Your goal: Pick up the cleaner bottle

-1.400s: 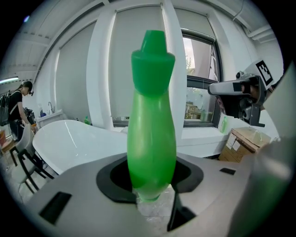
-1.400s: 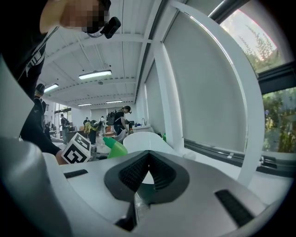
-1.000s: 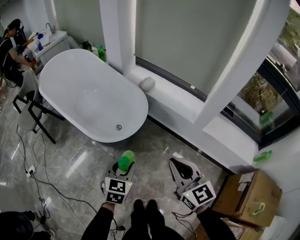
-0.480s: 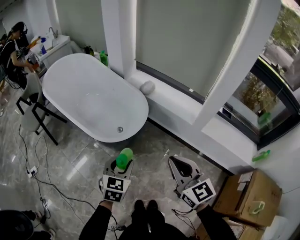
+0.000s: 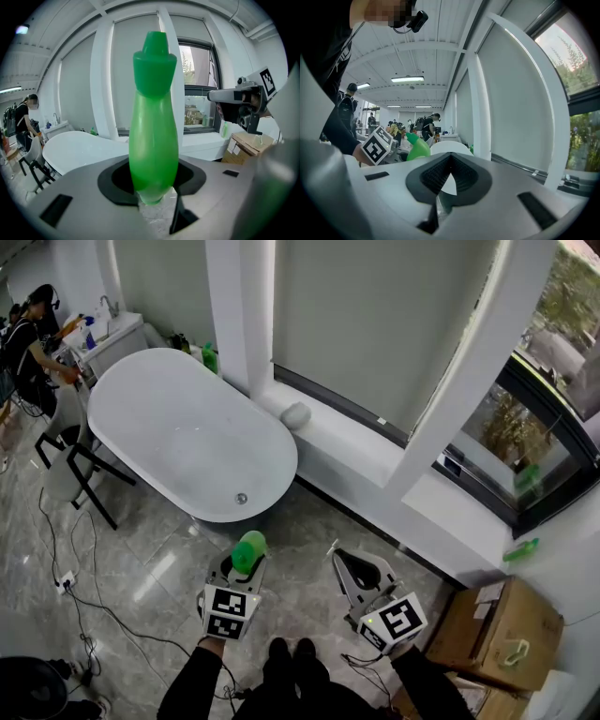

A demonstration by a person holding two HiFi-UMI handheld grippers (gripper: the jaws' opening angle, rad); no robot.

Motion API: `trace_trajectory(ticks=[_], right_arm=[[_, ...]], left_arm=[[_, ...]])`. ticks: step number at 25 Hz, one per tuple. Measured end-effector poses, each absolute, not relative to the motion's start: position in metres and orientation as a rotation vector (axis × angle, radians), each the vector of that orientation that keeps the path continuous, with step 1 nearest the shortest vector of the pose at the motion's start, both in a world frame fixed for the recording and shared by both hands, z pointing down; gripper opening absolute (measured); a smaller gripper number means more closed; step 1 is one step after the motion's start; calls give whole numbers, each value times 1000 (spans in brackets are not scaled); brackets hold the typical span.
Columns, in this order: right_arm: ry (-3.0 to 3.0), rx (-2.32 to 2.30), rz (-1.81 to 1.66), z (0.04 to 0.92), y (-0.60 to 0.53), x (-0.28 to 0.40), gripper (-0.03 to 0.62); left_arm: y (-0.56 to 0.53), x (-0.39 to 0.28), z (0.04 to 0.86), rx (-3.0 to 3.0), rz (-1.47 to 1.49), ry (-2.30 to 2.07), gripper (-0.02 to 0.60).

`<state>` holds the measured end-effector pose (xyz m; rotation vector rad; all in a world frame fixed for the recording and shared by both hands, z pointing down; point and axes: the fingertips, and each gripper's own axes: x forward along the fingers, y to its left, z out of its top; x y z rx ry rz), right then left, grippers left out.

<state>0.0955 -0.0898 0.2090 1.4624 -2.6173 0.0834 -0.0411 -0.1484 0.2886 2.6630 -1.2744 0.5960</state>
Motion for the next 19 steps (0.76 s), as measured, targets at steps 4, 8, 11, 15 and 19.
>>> trace_trajectory(ticks=[4, 8, 11, 15, 19], right_arm=[[-2609, 1461, 76, 211, -87, 95, 2], [-2600, 1455, 83, 214, -83, 96, 2], [-2597, 1456, 87, 215, -81, 96, 2], [-2595, 1461, 91, 215, -79, 97, 2], [-2595, 1467, 100, 217, -77, 100, 2]], left_arm=[[-147, -42, 290, 2660, 591, -1273, 187], [-144, -41, 290, 2658, 591, -1273, 187], [-143, -41, 288, 2659, 591, -1275, 187], [-143, -40, 286, 2662, 588, -1276, 187], [-141, -38, 285, 2662, 581, -1279, 187]])
